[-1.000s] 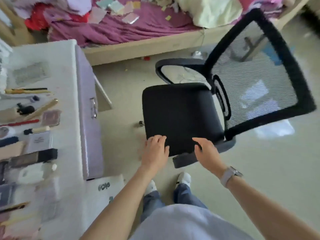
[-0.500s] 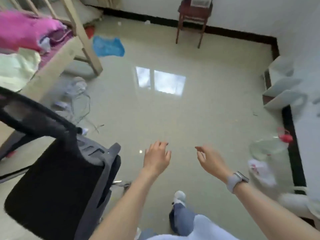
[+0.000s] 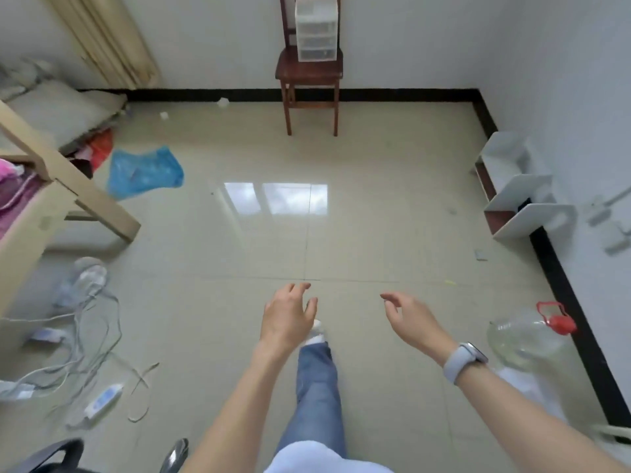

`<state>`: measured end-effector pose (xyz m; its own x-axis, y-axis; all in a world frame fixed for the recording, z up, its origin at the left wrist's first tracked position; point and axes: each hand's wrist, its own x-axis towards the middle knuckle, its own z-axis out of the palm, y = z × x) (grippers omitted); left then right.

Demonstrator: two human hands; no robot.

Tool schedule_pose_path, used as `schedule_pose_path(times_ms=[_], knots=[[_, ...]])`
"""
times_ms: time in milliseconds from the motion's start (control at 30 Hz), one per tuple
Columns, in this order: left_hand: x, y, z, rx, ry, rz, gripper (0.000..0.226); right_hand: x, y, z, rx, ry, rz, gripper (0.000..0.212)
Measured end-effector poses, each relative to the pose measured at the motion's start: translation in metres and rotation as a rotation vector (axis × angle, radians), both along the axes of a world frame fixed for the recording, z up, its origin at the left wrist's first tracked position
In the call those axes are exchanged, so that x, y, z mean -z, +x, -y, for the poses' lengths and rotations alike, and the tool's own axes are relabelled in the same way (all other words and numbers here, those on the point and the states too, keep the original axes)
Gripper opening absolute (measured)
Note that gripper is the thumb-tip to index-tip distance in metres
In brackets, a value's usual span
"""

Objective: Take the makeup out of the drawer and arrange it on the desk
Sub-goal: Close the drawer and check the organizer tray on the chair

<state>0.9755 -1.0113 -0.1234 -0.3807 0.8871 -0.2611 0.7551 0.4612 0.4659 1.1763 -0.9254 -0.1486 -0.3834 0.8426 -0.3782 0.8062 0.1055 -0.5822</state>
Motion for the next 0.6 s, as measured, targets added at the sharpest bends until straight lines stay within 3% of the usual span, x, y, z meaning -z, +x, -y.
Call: schedule_pose_path(times_ms=[367,600], knots=[[-0.020,-0.164,-0.296,0.062,0.006,0.008,0.038,-0.040,-0.165,-0.279,0.026,-0.015,0.033,0.033],[0.008,-0.222,-0.478,0.148,-0.072,-0.053,0.039,-0.009,-0.214,-0.455,0.059,-0.011,0.085,0.035]])
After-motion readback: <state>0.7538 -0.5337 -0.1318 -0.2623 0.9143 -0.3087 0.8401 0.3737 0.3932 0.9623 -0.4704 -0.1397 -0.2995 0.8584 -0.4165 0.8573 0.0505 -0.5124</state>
